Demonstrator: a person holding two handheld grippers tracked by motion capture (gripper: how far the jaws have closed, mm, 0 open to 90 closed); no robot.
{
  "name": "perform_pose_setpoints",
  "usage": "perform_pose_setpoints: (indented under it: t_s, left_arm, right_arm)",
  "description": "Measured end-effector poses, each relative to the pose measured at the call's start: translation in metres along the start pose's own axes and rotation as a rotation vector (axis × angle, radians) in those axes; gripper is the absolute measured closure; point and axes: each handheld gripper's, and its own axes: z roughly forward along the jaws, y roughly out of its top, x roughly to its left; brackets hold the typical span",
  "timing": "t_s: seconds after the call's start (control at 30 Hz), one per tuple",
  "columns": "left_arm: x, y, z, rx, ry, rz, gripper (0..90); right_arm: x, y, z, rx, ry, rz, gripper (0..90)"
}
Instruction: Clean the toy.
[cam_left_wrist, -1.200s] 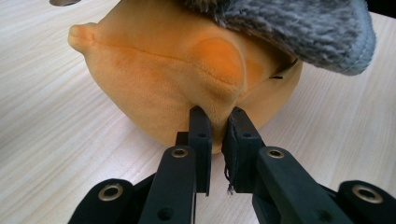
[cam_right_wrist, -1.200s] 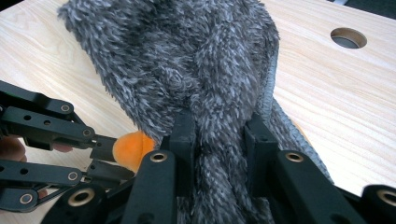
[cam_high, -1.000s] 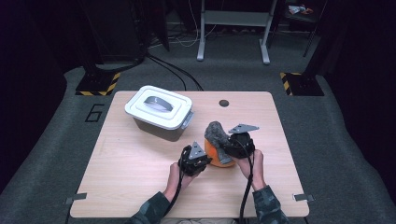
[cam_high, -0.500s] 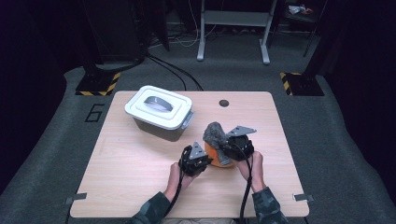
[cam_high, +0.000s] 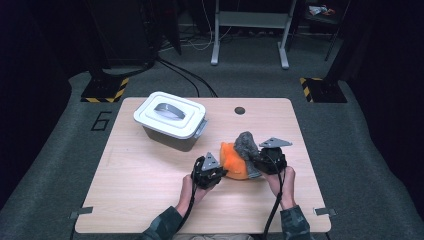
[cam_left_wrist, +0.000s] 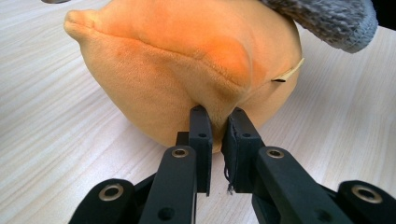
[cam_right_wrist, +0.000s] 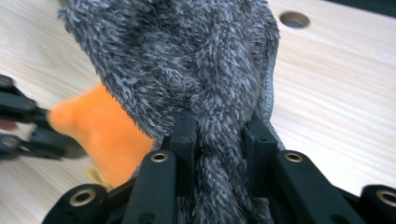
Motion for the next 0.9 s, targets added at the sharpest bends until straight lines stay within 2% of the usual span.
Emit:
perform_pose_setpoints:
  t_s: [0.03,0.07,0.13,0.2,0.27,0.33,0.37,0.4,0.43,0.47,0.53,0.57,0.7,0.8,0.87,0.9]
  left_arm:
    - [0.002,-0.001,0.0,0.003,-0.005,-0.007,82.1]
    - [0.002,-0.001,0.0,0.003,-0.005,-0.007,82.1]
    - [0.003,0.0,0.0,0.002,-0.008,-0.017,82.1]
    - [0.002,0.0,0.0,-0.001,-0.006,-0.014,82.1]
    - [0.002,0.0,0.001,-0.005,-0.005,-0.014,82.1]
    - [0.002,0.0,0.001,-0.007,-0.003,-0.015,82.1]
    - [0.003,-0.002,0.0,-0.008,-0.006,-0.013,82.0]
    - [0.003,-0.002,0.0,-0.008,-0.006,-0.013,82.0]
    - [0.003,-0.003,0.0,-0.004,-0.006,-0.009,81.9]
    - [0.004,-0.004,0.0,-0.009,-0.011,-0.023,81.9]
    - [0.004,-0.003,0.0,-0.01,-0.014,-0.022,81.8]
    - [0.003,-0.003,0.0,-0.013,-0.014,-0.026,81.8]
    - [0.003,-0.004,-0.001,-0.02,-0.007,-0.013,81.8]
    - [0.002,-0.005,-0.001,-0.017,-0.006,-0.009,81.5]
    - [0.003,-0.005,-0.003,-0.012,-0.006,-0.004,81.2]
    - [0.003,-0.004,-0.003,-0.017,-0.003,-0.007,81.2]
  right_arm:
    - [-0.008,-0.006,0.001,0.007,-0.015,0.009,70.1]
    - [-0.008,-0.006,0.001,0.007,-0.015,0.009,70.1]
    - [-0.018,-0.016,0.004,0.025,-0.026,0.051,70.1]
    - [-0.022,-0.019,0.005,0.033,-0.025,0.063,70.1]
    - [-0.031,-0.029,0.01,0.054,-0.031,0.095,70.1]
    - [-0.033,-0.031,0.012,0.06,-0.034,0.098,70.1]
    - [-0.038,-0.038,0.019,0.085,-0.039,0.122,70.1]
    - [-0.038,-0.038,0.019,0.085,-0.039,0.122,70.1]
    - [-0.041,-0.044,0.025,0.114,-0.035,0.141,70.1]
    - [-0.041,-0.044,0.025,0.114,-0.035,0.141,70.1]
    - [-0.043,-0.049,0.03,0.126,-0.032,0.146,70.2]
    - [-0.043,-0.051,0.032,0.126,-0.03,0.164,70.2]
    - [-0.047,-0.056,0.034,0.123,-0.016,0.178,70.2]
    - [-0.05,-0.054,0.025,0.092,-0.033,0.161,70.2]
    - [-0.05,-0.052,0.021,0.082,-0.038,0.169,70.3]
    - [-0.047,-0.047,0.01,0.054,-0.034,0.174,70.3]
